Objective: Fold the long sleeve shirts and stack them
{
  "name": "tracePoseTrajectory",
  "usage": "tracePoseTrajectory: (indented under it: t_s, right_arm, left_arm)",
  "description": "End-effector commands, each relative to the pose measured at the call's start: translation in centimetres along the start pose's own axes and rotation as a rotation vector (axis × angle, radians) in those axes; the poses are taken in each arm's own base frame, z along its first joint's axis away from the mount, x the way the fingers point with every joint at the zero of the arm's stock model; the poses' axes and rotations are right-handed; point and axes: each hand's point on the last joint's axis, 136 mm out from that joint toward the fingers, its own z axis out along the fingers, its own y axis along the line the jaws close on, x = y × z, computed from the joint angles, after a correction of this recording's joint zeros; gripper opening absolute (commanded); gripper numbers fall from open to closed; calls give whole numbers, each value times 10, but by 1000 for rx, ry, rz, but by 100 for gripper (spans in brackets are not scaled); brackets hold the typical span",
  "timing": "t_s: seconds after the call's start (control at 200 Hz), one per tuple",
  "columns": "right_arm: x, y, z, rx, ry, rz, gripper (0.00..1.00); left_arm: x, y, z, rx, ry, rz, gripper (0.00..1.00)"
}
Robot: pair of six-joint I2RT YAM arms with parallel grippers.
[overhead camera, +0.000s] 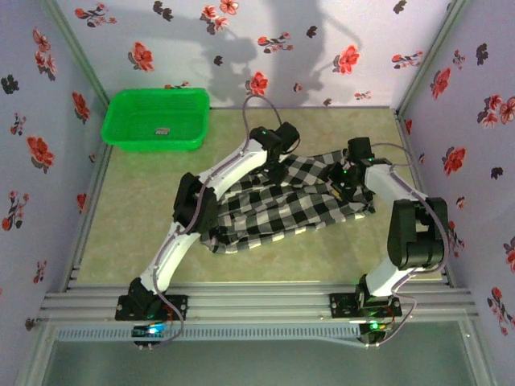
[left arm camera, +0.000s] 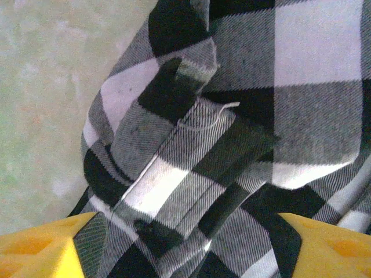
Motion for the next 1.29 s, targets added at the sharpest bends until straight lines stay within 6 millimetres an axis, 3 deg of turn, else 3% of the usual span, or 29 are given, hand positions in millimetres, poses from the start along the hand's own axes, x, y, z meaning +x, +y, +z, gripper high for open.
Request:
tracePoseTrajectory:
  t_s: [0.0, 0.145, 0.315, 0.465, 0.555, 0.655, 0.875, 0.985, 1.11, 1.29]
  right_arm:
    - [-2, 17, 6, -16, 10, -3, 61]
    - [-1, 38, 19, -7, 17, -39, 59]
    - [-16, 39, 47, 4, -28, 96, 40]
    - [-26, 42, 76, 15, -42, 168, 34]
    - [-24, 33, 93, 57, -31, 187, 30]
    - [-19, 13, 98, 189, -24, 137, 26]
    - [-2, -23, 85, 354, 19, 62, 23]
    - [4, -35, 77, 413, 41, 7, 23]
    - [6, -38, 70, 430, 46, -29, 23]
    - [3, -24, 69, 377, 49, -45, 26]
  left_arm:
    - [-13, -7, 12, 15, -38, -8, 77]
    - [-18, -1, 24, -4, -46, -37, 76]
    - [-13, 19, 40, -32, -22, -76, 70]
    - [-10, 43, 50, -10, -19, -190, 65]
    - [-12, 50, 53, 5, -31, -215, 61]
    - [-10, 59, 57, -2, -24, -232, 60]
    - [-14, 122, 54, -61, -59, -379, 63]
    - [-23, 139, 44, -56, -97, -425, 68]
    - [-38, 132, 25, 38, -168, -447, 75]
    - [-60, 99, 3, 278, -281, -423, 80]
